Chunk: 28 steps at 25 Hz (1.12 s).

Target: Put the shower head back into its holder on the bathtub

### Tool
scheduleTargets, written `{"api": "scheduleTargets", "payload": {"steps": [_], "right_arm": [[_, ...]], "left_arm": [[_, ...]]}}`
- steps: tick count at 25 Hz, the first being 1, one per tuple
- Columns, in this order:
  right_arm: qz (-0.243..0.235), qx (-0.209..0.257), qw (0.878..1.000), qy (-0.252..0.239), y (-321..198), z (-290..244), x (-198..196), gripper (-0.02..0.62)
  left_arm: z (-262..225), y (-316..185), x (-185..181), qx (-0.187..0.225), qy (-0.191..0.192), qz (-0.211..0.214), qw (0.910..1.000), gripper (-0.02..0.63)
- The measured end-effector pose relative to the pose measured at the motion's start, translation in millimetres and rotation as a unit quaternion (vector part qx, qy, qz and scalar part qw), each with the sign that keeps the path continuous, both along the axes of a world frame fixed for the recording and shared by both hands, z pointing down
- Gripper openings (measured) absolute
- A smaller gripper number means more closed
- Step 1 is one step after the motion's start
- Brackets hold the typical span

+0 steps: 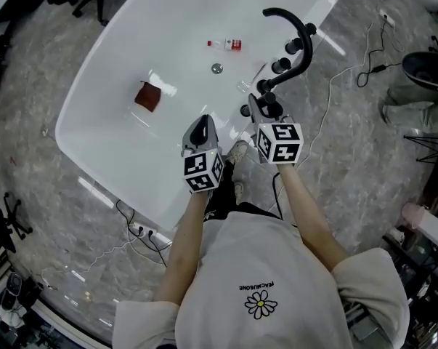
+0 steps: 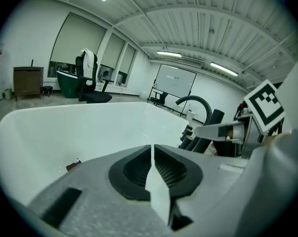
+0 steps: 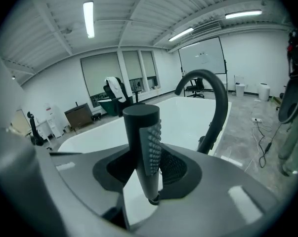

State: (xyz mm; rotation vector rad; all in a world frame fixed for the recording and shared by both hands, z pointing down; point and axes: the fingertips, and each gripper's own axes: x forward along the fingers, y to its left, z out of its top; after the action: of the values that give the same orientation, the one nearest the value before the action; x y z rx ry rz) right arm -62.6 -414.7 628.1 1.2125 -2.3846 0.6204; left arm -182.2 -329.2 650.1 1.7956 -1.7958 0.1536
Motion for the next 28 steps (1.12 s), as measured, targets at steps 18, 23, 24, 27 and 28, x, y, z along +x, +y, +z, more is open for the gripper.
{"api": "scheduleTargets", "payload": {"steps": [18,23,24,27,28], "right_arm": [[-0.011,-0.099,0.994,0.043,17,56,-8,0.150],[0.026,-0.034,0.998,-0.048,14,-37,8,0.112],[0.040,-0.020,0.996,-0.072,12,-60,13,0.078],[0.071,0.040,0.989,-0.126,-3,-134,25,0.006],[0.074,0.060,0.985,-0.143,-4,-160,29,0.006]], "left_arm": [[-13,-5,11,0.011,0.014,0.007,0.9998,0.005],[-77,-20,6,0.082,0.040,-0.020,0.9957,-0.003],[-93,-25,5,0.100,0.043,-0.018,0.9939,-0.003],[-156,-49,4,0.172,0.043,0.009,0.9841,-0.003],[-179,-54,7,0.195,0.040,0.021,0.9798,-0.003]]}}
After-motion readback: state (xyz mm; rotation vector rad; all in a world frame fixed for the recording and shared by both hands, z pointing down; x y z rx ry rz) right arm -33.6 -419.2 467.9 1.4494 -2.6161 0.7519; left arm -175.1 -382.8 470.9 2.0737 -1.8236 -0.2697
